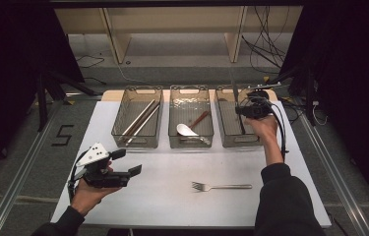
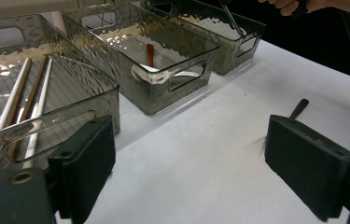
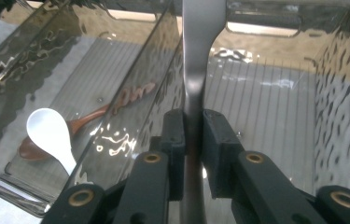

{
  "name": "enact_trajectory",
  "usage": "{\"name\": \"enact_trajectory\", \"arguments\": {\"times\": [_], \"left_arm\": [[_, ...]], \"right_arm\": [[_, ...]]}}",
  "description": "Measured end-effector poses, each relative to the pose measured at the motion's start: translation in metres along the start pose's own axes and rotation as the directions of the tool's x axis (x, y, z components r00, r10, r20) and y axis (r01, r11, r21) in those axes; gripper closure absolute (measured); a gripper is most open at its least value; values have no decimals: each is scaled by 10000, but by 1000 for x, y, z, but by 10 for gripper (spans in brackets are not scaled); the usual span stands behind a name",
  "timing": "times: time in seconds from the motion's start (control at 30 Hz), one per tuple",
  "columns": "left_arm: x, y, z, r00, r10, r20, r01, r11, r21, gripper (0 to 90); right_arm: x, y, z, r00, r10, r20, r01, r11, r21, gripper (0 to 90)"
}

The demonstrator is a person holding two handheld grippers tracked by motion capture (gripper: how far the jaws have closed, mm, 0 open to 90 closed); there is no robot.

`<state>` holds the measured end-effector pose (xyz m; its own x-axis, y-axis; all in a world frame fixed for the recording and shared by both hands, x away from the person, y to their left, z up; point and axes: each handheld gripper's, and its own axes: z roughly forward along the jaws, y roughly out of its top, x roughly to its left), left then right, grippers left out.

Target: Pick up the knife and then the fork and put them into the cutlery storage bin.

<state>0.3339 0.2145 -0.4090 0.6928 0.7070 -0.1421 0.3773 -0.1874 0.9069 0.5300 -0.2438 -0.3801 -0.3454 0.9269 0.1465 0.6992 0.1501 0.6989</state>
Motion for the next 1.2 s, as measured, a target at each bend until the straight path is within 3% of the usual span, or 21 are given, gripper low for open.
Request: {"name": "enact_trajectory", "arguments": {"times": [0.07, 0.2, 0.43, 0.6, 0.77, 0.9, 1.03, 1.2], "left_arm": [[0, 0, 0, 10000, -5, 6, 5, 10000, 7, 159], [0, 0, 0, 10000, -5, 10, 5, 10000, 28, 159], [0, 0, 1, 10000, 21, 28, -21, 10000, 56, 159], [0, 0, 1, 10000, 9, 19, -9, 10000, 58, 159], [-1, 0, 1, 10000, 16, 12, -16, 10000, 59, 159], [0, 0, 1, 10000, 79, 5, -79, 9999, 115, 159], [0, 0, 1, 10000, 56, -4, -56, 9999, 93, 158], [-1, 0, 1, 9999, 103, 25, -103, 9999, 54, 158]], "right_arm": [[0, -2, 3, 9999, 83, -61, -82, 9999, 152, 791], [-1, -2, -1, 9983, 193, -558, -203, 9996, -176, 715], [5, 0, -12, 9968, -230, -768, 209, 9994, -280, 600], [15, -4, -19, 9906, -914, -1014, 916, 9958, -30, 487], [32, -10, -35, 9723, -1763, -1532, 1768, 9842, -104, 397], [47, -22, -48, 9498, -2618, -1716, 2656, 9641, -4, 362], [59, -38, -58, 9332, -2980, -2006, 2989, 9539, -265, 358], [65, -54, -65, 9181, -3091, -2483, 3110, 9499, -325, 353]]}}
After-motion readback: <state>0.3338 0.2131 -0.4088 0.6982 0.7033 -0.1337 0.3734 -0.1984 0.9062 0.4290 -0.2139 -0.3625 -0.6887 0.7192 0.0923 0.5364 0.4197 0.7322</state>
